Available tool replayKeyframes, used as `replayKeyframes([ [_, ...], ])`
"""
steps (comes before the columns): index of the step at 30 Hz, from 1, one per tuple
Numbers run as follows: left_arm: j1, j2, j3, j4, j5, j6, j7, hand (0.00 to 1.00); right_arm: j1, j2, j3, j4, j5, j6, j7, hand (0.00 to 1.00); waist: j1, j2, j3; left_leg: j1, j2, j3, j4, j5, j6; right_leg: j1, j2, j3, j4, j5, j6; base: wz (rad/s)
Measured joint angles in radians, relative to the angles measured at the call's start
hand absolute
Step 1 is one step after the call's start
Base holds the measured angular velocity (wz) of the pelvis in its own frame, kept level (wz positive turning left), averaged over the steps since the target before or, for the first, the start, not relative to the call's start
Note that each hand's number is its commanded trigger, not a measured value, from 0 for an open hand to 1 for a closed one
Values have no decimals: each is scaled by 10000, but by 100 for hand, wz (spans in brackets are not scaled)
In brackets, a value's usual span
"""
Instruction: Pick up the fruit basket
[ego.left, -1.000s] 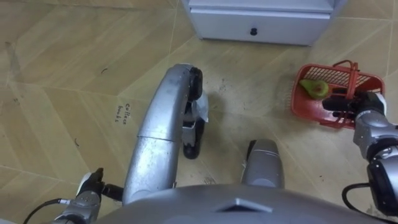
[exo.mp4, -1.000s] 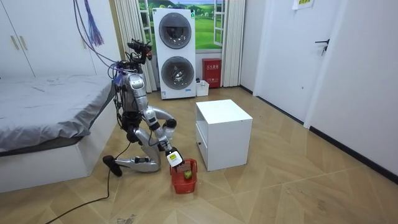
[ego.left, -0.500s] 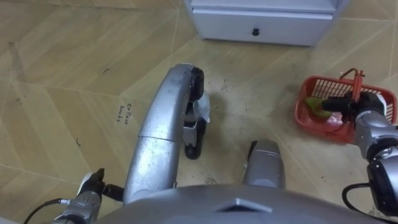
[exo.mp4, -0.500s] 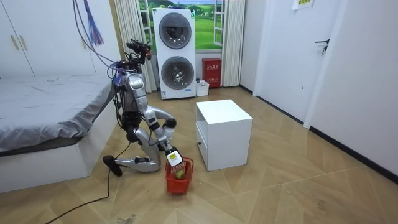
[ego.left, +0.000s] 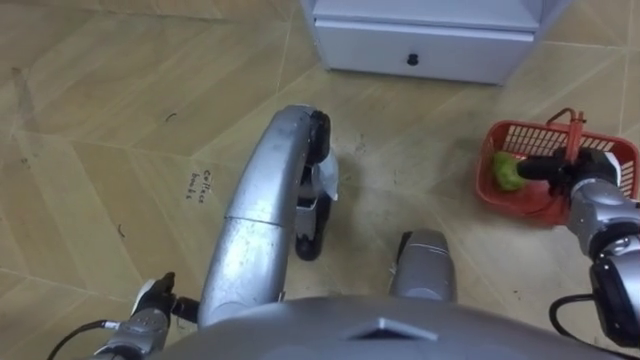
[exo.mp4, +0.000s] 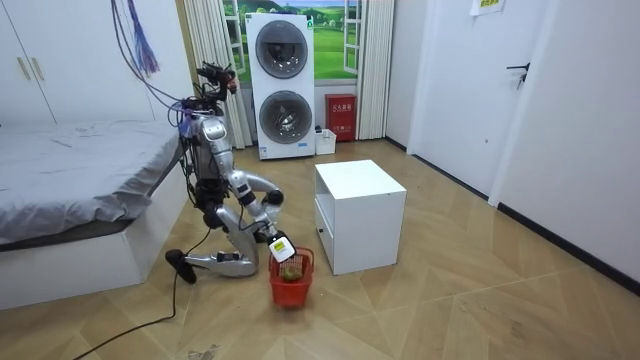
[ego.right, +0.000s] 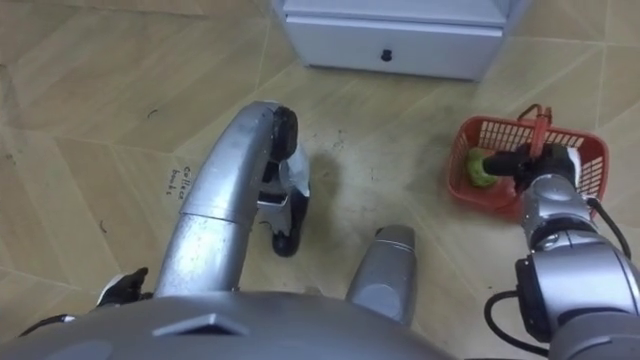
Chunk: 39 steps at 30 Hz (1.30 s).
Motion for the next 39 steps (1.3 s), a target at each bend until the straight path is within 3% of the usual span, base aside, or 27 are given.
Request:
replayKeyframes([
  [1, -101, 2, 21, -23, 4, -1, 0, 0, 1, 19, 3, -169, -1, 18, 0, 100, -29, -76, 39, 30, -71, -58, 21, 1, -2, 89, 6, -44, -18, 0, 0, 0],
  [4, -541, 2, 147, -26, 4, -7, -28, 0, 0, 81, 4, -482, 10, 19, -8, 100, -56, -155, 42, 81, -316, -340, 178, -4, 3, 431, 99, -254, -126, 1, 0, 4],
  [7, -1059, 54, 541, 53, -2, -17, -4, 0, -1, 277, -5, -1028, -9, 37, -13, 100, -44, -353, 65, 228, -351, -399, 222, -92, 171, 649, 207, -352, -287, 1, 4, 6],
  [10, -1338, 39, 599, 79, -23, -35, -15, 0, -79, 398, -7, -1393, -41, 54, -28, 100, -13, -272, -4, 365, -316, -636, 83, -134, 267, 773, 781, -329, -884, 1, 5, -4],
  [12, -1353, 32, 602, 48, -20, -27, -18, 0, -171, 459, -6, -1589, -110, 61, -33, 100, 15, -161, 22, 597, -205, -682, -332, -136, 385, 751, 1041, -231, -1589, 1, 6, -20],
  [14, -1324, -82, 659, 48, 1, 30, -22, 0, -225, 581, -13, -2014, -83, 127, -121, 100, 115, 161, -40, 1202, 79, -718, -1457, -26, 558, 745, 1231, -121, -3299, 2, 7, -45],
  [16, -1269, -95, 858, 42, 106, 110, -19, 0, -232, 713, -13, -2227, -88, 267, -142, 100, 176, 222, -64, 1942, 159, -614, -2712, 189, 656, 1051, 1175, -58, -5107, 22, 40, -44],
  [17, -1182, -90, 1143, 0, 157, 120, -10, 0, -231, 824, -13, -2488, -104, 344, -187, 100, 213, 227, -90, 2481, 189, -538, -3692, 378, 687, 1363, 1168, -9, -6546, 104, 161, -40],
  [18, -1086, -89, 1335, -4, 210, 116, -5, 0, -226, 889, -16, -2668, -133, 388, -239, 100, 223, 231, -102, 2784, 199, -482, -4188, 470, 717, 1541, 1153, -56, -7264, 214, 277, -42],
  [19, -920, -87, 1574, -80, 216, 125, 42, 0, -120, 996, -18, -3191, -195, 448, -366, 100, 136, 228, -125, 3454, 224, -341, -5158, 664, 824, 1898, 1002, -131, -8567, 747, 300, -35],
  [20, -614, -87, 1714, -257, 273, 127, 103, 0, 100, 1103, -19, -3803, -255, 441, -466, 100, 50, 246, -152, 4207, 208, -198, -6170, 850, 938, 2289, 935, -188, -9690, 1675, 322, -28],
  [21, -497, -94, 1796, -316, 324, 126, 172, 0, 230, 1180, -19, -3977, -298, 459, -515, 100, 10, 245, -159, 4650, 205, -95, -6670, 950, 1002, 2516, 904, -226, -10194, 2232, 339, -21],
  [23, -170, -94, 1777, -502, 563, 122, 532, 0, 1184, 1549, -21, -4554, -791, 520, -766, 100, 70, 275, -259, 6422, 197, -177, -8748, 1309, 1112, 2924, 1035, -242, -11483, 5143, 322, -34],
  [24, -107, -87, 1777, -587, 647, 131, 635, 0, 1370, 1653, -21, -4719, -872, 515, -788, 100, 72, 296, -267, 6791, 195, -331, -9187, 1414, 1102, 2854, 1131, -278, -11519, 5286, 309, -52],
  [26, -50, -119, 1844, -681, 1054, 145, 1011, 0, 2133, 1877, -19, -5419, -1274, 512, -792, 100, 185, 314, -266, 8401, 243, -983, -10999, 1846, 880, 1952, 1492, -454, -11247, 4587, 226, -64],
  [27, -76, -148, 1861, -694, 1135, 144, 1092, 0, 2245, 1873, -17, -5508, -1340, 512, -802, 100, 232, 334, -278, 8824, 263, -1190, -11438, 1945, 799, 1648, 1550, -554, -11322, 4372, 180, -70],
  [28, -73, -203, 1862, -753, 1322, 142, 1227, 0, 2402, 1869, -8, -5744, -1365, 520, -909, 100, 276, 489, -327, 9509, 396, -1715, -12139, 2127, 669, 1106, 1707, -912, -11852, 3978, 46, -68],
  [29, -71, -252, 2004, -918, 1414, 130, 1337, 0, 2580, 1879, 45, -6092, -1547, 518, -919, 100, 210, 602, -385, 10162, 578, -2183, -12743, 2291, 477, 606, 1886, -1257, -12913, 3719, -81, -60],
  [30, -61, -269, 2098, -1025, 1432, 127, 1372, 0, 2648, 1894, 83, -6249, -1658, 511, -919, 100, 128, 660, -381, 10450, 651, -2462, -12936, 2374, 390, 460, 2026, -1425, -13703, 3711, -123, -40],
  [31, 24, -258, 2309, -1202, 1446, 60, 1402, 0, 2783, 1920, 247, -6622, -1791, 493, -938, 100, -72, 697, -377, 10788, 830, -2720, -12947, 2450, 273, 451, 2323, -1628, -15816, 4000, -399, -11],
  [32, 17, -295, 2557, -1260, 1475, -61, 1446, 0, 2907, 1921, 402, -6937, -2090, 491, -1003, 100, -321, 706, -364, 10921, 1038, -2322, -12549, 2388, 181, 540, 2544, -1710, -17135, 5133, -671, 0],
  [33, 13, -393, 2609, -1268, 1471, -66, 1460, 0, 2964, 1923, 400, -6994, -2144, 496, -1056, 100, -366, 818, -399, 10964, 1234, -2131, -12337, 2373, 66, 828, 2594, -1975, -17247, 5272, -771, -4],
  [34, 9, -431, 2614, -1312, 1465, -221, 1452, 0, 2961, 2006, 476, -7001, -2062, 498, -1130, 100, -339, 704, -395, 11221, 1318, -1936, -12734, 2378, -95, 1358, 2682, -1947, -17654, 5320, -829, 7],
  [36, -47, -537, 2556, -1487, 1470, -362, 1409, 0, 3018, 2069, 490, -7041, -2028, 490, -1114, 100, -382, 626, -381, 11192, 1276, -1689, -14007, 2570, -194, 2139, 2760, -1737, -18512, 5390, -836, 18],
  [37, 5, -597, 2529, -1667, 1468, -354, 1383, 0, 3194, 2050, 466, -7330, -2045, 495, -1087, 100, -318, 640, -387, 10998, 1242, -1508, -14799, 3204, -110, 2588, 2816, -1757, -19015, 5394, -827, -4],
  [38, 159, -586, 2557, -1801, 1488, -244, 1337, 0, 3353, 2131, 471, -7620, -2109, 531, -1052, 100, -179, 555, -432, 11040, 1286, -1255, -14888, 3907, 96, 2925, 2849, -1776, -19329, 5413, -775, -9],
  [39, 211, -616, 2553, -1815, 1504, -188, 1315, 0, 3516, 2177, 471, -7934, -2127, 532, -1030, 100, -195, 556, -460, 11213, 1278, -1267, -14992, 3979, 97, 3105, 2851, -1849, -19534, 5501, -738, -9],
])
